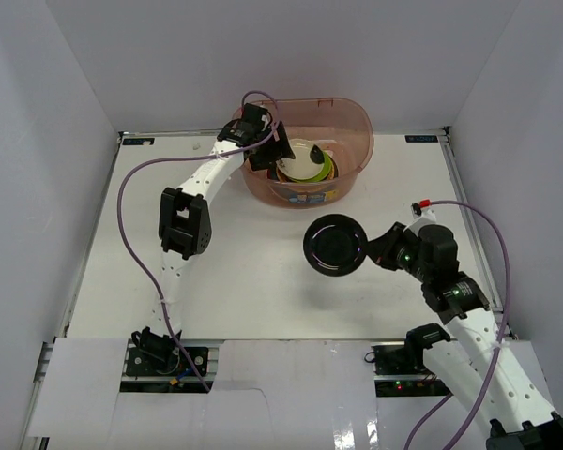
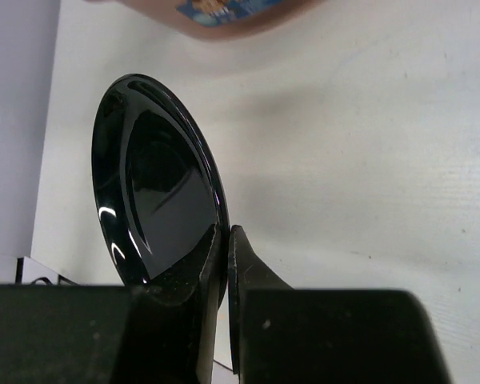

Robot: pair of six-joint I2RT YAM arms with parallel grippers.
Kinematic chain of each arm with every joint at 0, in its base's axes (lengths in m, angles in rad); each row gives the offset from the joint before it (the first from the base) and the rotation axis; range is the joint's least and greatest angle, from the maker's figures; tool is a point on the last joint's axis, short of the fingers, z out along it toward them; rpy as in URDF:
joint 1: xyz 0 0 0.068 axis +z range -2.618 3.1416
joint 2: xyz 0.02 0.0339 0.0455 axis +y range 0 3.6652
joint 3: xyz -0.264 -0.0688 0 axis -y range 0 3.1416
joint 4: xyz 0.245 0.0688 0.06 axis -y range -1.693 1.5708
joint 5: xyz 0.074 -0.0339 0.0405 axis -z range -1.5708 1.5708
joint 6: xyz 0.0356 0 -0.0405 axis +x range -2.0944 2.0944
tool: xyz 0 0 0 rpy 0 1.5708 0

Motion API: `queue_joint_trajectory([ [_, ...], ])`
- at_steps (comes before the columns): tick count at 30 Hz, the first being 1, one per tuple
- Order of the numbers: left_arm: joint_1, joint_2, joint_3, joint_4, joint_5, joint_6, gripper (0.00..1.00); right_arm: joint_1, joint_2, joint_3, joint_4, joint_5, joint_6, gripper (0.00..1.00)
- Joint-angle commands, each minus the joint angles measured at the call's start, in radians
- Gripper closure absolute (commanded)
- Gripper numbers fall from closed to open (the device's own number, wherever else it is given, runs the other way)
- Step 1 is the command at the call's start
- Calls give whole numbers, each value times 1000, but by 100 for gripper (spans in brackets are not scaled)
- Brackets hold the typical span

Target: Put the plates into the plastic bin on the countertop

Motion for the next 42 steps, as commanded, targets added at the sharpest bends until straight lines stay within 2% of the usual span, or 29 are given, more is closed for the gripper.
queue_joint_trajectory([
  [1,-7,-86,55,42,75,25,2,2,45,135,61,30,-22,92],
  [6,-8,-253,31,106,67,76,2,3,214,259,187,84,-13,92],
  [9,-7,-444,-85,169,37,106,2,0,359,356,261,144,-25,92],
  [10,-8,-560,-195,204,26,108,2,2,448,387,273,194,-40,92],
  [12,-7,-685,-347,255,-6,71,2,0,542,472,337,214,-50,92],
  [13,-7,-812,-436,320,-5,50,2,0,588,508,344,232,-56,92],
  [14,-10,-874,-616,351,3,19,2,0,694,548,344,251,-63,92],
  [16,-12,-986,-783,426,36,10,2,-8,852,676,344,243,-60,92],
  [17,-18,-1082,-917,433,46,16,2,-8,899,724,344,242,-68,92],
  [19,-25,-1214,-1032,422,55,48,2,-8,1020,848,344,251,-79,92],
  [20,-27,-1261,-1140,415,49,57,2,-8,1056,887,342,256,-80,92],
  [24,-30,-1532,-1397,382,1,106,2,-3,1226,1089,249,257,-88,92],
  [26,-30,-1671,-1463,323,-35,120,2,-1,1292,1135,229,245,-80,92],
  [29,-30,-1791,-1549,249,-63,136,2,9,1364,1177,200,242,-67,92],
  [30,-30,-1810,-1571,220,-68,137,2,11,1401,1186,203,242,-68,86],
  [31,-30,-1822,-1574,203,-74,137,2,11,1422,1201,204,231,-71,64],
  [33,-30,-1838,-1554,172,-75,137,2,12,1479,1325,99,242,-91,51],
  [34,-30,-1839,-1543,166,-69,143,2,11,1485,1361,71,239,-102,37],
  [36,-30,-1844,-1513,160,-68,146,2,11,1457,1395,59,223,-119,26],
  [37,-30,-1844,-1502,160,-66,146,2,11,1438,1395,59,226,-125,17],
  [41,-30,-1818,-1444,169,-69,145,2,11,1331,1372,45,205,-165,11],
  [42,-30,-1810,-1433,180,-62,142,2,11,1267,1325,52,184,-171,7],
])
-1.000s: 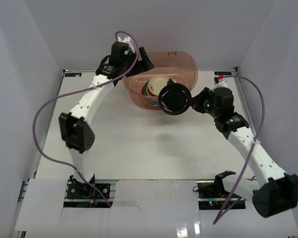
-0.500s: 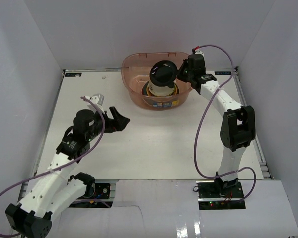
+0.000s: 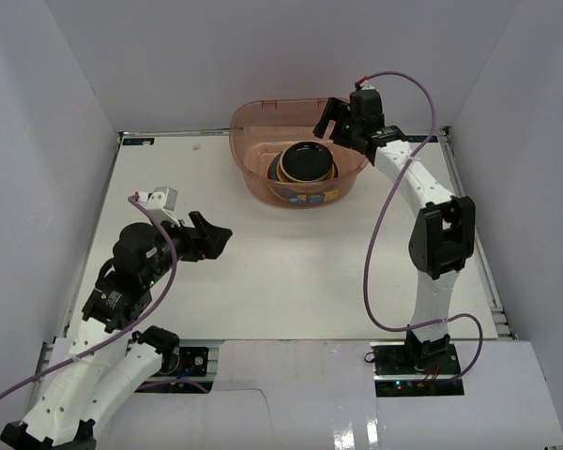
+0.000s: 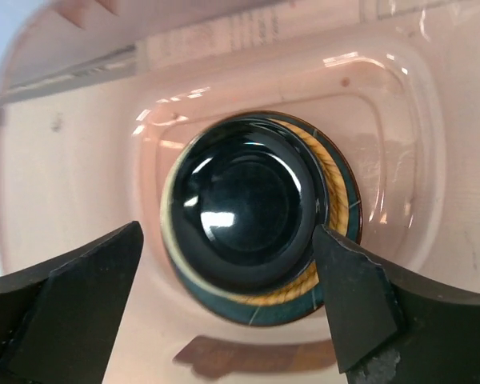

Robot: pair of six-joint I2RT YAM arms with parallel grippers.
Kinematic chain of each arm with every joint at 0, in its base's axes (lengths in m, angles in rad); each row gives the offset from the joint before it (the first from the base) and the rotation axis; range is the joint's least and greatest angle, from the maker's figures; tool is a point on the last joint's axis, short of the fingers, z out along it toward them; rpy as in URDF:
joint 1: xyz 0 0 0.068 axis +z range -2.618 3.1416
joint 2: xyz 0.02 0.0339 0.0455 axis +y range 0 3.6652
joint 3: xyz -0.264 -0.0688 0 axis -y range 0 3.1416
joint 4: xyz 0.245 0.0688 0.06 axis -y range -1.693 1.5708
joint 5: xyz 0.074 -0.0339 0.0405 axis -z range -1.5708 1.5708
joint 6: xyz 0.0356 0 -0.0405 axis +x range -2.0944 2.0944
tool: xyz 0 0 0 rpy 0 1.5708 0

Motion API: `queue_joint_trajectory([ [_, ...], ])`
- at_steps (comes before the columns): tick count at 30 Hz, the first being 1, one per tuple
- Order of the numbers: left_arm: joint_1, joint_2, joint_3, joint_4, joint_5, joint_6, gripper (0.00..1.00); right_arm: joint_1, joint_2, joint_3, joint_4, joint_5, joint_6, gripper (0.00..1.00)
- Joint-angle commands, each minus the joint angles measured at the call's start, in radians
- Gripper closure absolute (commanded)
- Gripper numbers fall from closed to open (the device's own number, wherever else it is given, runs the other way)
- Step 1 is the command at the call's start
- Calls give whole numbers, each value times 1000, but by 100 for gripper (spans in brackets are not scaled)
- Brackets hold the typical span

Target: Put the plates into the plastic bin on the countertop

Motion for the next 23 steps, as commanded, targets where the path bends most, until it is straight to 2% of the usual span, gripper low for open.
queue_joint_trajectory([
  [1,-1,29,85,15,-3,11,2,4,-214,-33,13,-38,-64,4],
  [2,-1,37,99,20,4,13,2,5,-255,-72,24,-47,-71,2],
  [3,-1,47,116,23,17,11,2,5,-354,-179,50,-55,-82,10],
  [5,-1,70,168,23,33,14,2,10,-467,-299,69,-96,-99,10],
  [10,-1,74,283,17,68,31,2,48,-948,-757,101,-141,-108,10],
  [13,-1,31,362,-3,67,42,2,50,-1244,-887,57,-126,-122,10],
  [14,-1,15,377,-17,50,44,2,50,-1368,-886,-12,-88,-130,10],
  [17,-1,-43,412,-35,33,45,2,50,-1562,-831,-106,-9,-156,10],
  [20,-1,-86,416,-37,60,39,2,50,-1668,-818,-123,32,-179,10],
  [23,-1,-106,371,-43,42,16,2,50,-1685,-843,-141,34,-186,10],
])
